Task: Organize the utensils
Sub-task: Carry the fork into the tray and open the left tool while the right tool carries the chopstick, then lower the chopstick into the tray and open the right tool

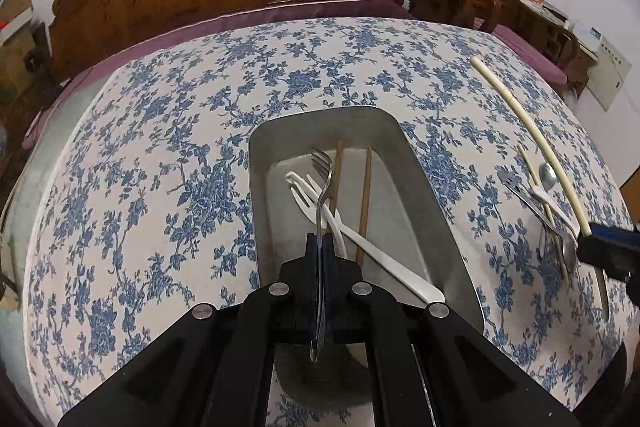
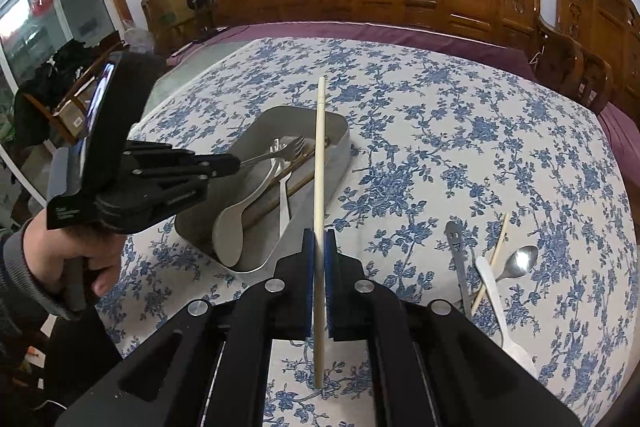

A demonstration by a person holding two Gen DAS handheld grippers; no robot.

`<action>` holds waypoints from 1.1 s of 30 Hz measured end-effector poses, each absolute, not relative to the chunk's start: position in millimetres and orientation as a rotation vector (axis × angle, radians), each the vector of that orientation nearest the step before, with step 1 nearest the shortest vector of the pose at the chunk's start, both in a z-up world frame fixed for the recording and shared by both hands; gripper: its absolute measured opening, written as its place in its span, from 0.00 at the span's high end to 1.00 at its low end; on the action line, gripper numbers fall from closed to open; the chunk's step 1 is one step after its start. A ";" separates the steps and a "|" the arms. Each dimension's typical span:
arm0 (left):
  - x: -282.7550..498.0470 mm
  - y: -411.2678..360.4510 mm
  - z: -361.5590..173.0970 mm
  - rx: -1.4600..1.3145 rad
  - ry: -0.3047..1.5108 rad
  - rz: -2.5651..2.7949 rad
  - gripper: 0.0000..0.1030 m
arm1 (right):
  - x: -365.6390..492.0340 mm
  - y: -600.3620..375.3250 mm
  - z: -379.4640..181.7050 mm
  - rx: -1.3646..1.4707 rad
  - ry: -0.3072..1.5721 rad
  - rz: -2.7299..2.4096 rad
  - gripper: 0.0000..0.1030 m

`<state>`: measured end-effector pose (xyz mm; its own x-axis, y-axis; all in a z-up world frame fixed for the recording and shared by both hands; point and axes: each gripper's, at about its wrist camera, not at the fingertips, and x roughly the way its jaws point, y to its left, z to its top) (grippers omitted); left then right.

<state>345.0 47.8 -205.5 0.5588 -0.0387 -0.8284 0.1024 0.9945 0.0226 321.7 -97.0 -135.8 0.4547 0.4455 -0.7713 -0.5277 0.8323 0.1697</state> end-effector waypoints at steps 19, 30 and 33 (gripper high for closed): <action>309.9 72.4 -170.2 0.051 0.913 -0.132 0.88 | 333.7 -42.5 -145.7 -0.086 0.954 0.647 0.94; 259.9 109.7 -146.4 0.028 0.842 -0.114 0.77 | 352.8 -6.7 -164.2 -0.099 0.984 0.614 0.94; 248.1 116.7 -140.5 0.016 0.825 -0.113 0.65 | 360.2 -2.6 -171.1 -0.093 1.002 0.595 0.94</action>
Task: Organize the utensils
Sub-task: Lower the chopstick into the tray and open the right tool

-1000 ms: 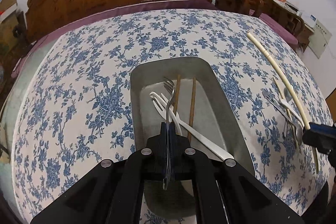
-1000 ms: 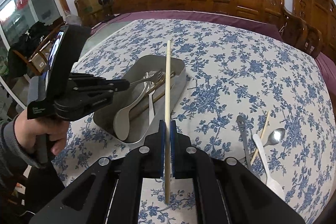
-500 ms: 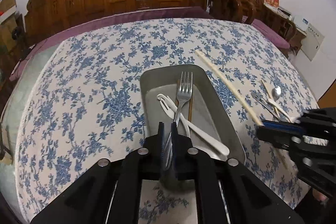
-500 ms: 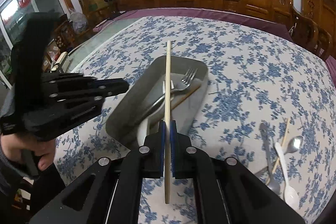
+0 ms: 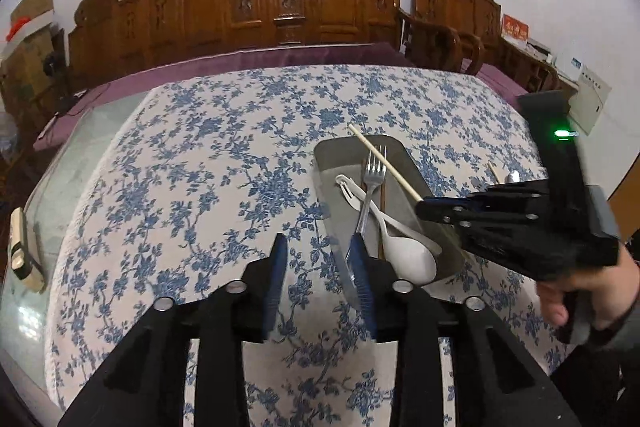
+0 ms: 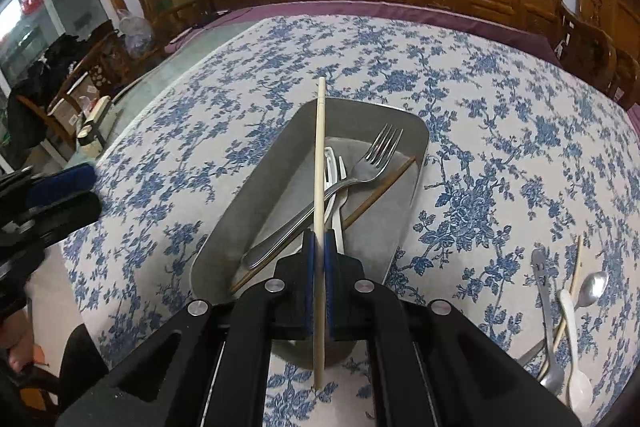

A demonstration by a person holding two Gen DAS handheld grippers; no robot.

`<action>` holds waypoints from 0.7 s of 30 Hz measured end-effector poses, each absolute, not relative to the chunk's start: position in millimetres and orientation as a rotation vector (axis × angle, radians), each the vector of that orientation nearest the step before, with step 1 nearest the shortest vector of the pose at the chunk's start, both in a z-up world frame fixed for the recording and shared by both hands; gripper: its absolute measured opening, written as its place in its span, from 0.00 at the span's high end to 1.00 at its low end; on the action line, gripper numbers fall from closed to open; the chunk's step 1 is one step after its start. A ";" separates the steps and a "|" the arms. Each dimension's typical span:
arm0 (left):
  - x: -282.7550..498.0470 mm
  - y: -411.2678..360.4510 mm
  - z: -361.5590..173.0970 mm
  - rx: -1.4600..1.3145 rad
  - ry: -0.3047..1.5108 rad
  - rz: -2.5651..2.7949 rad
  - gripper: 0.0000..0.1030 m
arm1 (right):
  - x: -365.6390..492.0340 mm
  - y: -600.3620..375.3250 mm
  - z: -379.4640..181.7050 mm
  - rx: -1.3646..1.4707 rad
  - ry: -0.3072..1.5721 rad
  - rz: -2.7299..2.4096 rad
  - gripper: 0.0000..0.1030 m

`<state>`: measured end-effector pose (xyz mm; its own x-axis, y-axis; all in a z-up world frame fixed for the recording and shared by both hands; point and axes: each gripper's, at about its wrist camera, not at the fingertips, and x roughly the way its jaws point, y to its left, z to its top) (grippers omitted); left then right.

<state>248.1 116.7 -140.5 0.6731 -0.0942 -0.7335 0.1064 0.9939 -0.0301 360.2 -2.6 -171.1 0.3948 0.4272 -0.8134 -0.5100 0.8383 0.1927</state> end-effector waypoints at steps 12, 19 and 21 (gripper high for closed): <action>229.6 124.2 -123.4 0.009 0.759 -0.110 0.30 | 370.5 13.3 -190.8 -0.114 1.044 0.562 0.94; 228.9 127.1 -128.1 0.023 0.762 -0.097 0.20 | 371.4 14.9 -187.0 -0.098 1.027 0.575 0.94; 228.8 126.8 -130.4 0.029 0.763 -0.098 0.19 | 369.6 15.0 -182.8 -0.102 1.008 0.589 0.94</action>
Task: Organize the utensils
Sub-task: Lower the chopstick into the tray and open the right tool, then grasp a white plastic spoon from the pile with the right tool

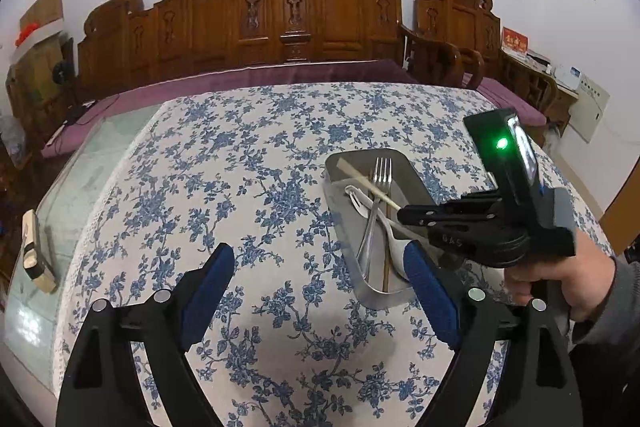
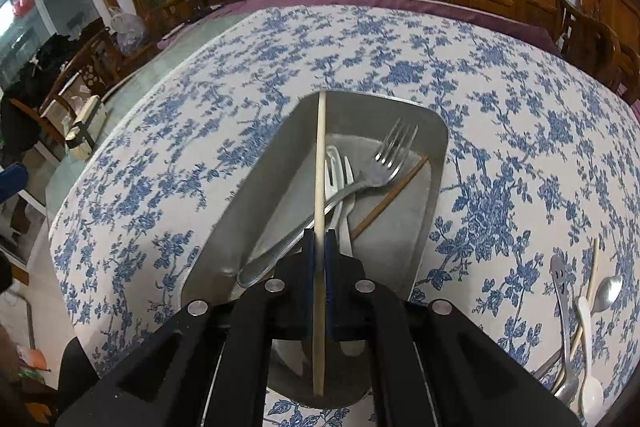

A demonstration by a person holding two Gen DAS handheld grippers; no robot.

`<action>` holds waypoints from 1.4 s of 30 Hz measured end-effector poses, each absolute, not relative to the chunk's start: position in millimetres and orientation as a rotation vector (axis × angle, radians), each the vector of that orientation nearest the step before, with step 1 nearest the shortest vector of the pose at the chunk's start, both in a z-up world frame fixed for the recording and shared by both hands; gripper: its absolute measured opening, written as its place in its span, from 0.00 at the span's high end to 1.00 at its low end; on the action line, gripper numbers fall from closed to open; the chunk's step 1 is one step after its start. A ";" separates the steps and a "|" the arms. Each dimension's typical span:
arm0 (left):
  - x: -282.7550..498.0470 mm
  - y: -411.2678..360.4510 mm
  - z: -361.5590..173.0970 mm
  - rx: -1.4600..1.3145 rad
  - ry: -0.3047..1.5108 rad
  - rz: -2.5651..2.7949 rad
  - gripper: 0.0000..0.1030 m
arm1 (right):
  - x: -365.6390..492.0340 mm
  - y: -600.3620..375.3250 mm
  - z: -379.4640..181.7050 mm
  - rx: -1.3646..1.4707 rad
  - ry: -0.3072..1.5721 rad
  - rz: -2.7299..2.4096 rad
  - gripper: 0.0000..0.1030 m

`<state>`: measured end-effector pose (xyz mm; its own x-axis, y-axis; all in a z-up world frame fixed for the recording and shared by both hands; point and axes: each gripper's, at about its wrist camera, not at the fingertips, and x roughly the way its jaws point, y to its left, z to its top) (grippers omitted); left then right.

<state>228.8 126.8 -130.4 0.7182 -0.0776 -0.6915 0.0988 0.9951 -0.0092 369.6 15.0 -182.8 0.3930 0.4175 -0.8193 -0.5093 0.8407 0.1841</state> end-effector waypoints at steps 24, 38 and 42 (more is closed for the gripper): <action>222.8 89.8 -136.9 0.069 0.765 -0.140 0.12 | 297.5 -93.2 -140.3 -0.081 0.878 0.614 0.69; 224.0 31.8 -142.3 0.104 0.780 -0.213 0.12 | 270.0 -217.3 -169.0 -0.090 0.921 0.423 0.58; 224.5 7.1 -146.8 0.112 0.787 -0.243 0.12 | 272.7 -239.9 -179.2 -0.067 0.936 0.390 0.58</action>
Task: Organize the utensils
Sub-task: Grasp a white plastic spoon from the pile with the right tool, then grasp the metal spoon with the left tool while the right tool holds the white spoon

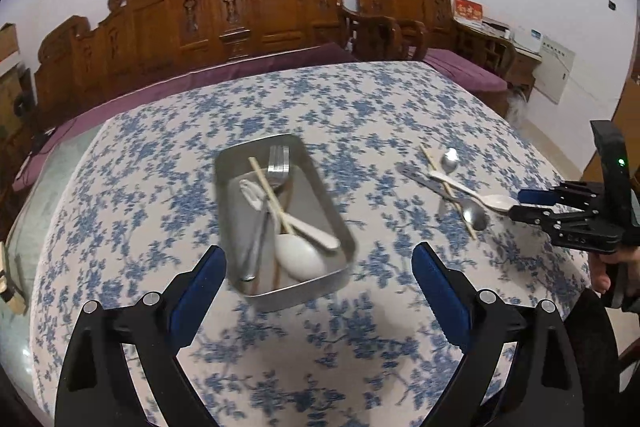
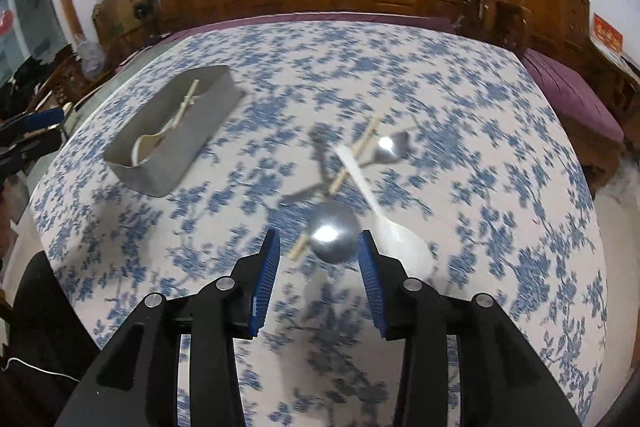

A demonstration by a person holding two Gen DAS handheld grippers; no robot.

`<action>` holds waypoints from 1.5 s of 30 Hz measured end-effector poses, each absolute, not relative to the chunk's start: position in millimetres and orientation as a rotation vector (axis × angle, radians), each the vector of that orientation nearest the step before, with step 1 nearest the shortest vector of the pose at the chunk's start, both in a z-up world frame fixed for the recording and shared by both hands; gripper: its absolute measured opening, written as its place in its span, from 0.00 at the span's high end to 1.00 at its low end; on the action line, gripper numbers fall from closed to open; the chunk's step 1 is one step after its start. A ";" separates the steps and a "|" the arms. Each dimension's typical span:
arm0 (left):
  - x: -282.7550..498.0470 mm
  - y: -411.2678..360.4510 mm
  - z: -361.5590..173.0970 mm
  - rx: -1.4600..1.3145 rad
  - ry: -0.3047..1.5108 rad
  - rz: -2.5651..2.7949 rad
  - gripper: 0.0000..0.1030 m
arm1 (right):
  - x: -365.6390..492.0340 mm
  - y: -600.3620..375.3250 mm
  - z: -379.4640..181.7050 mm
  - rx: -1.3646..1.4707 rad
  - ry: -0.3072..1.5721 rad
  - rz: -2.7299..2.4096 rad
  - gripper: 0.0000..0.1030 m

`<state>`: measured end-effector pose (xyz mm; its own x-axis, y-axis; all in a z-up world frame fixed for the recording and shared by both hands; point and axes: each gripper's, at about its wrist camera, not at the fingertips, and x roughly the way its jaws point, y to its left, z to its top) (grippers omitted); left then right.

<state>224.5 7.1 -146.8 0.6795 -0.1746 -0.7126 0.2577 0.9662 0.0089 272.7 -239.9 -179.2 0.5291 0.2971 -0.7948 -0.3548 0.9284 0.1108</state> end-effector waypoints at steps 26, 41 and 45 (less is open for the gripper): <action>227.3 -78.0 -178.7 0.142 0.867 -0.332 0.12 | 359.8 -234.5 -232.7 -0.254 1.123 0.389 0.72; 261.5 -125.8 -202.7 0.147 0.936 -0.354 0.12 | 323.0 -268.0 -219.7 -0.185 1.084 0.380 0.92; 278.2 -145.3 -211.5 0.149 0.954 -0.359 0.12 | 318.4 -279.0 -218.0 -0.203 1.061 0.347 0.92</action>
<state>278.2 -145.3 -211.5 0.5245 -0.2342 -0.8186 0.3640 0.9308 -0.0331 318.4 -279.0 -218.0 0.4409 0.1802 -0.8793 -0.3739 0.9275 0.0027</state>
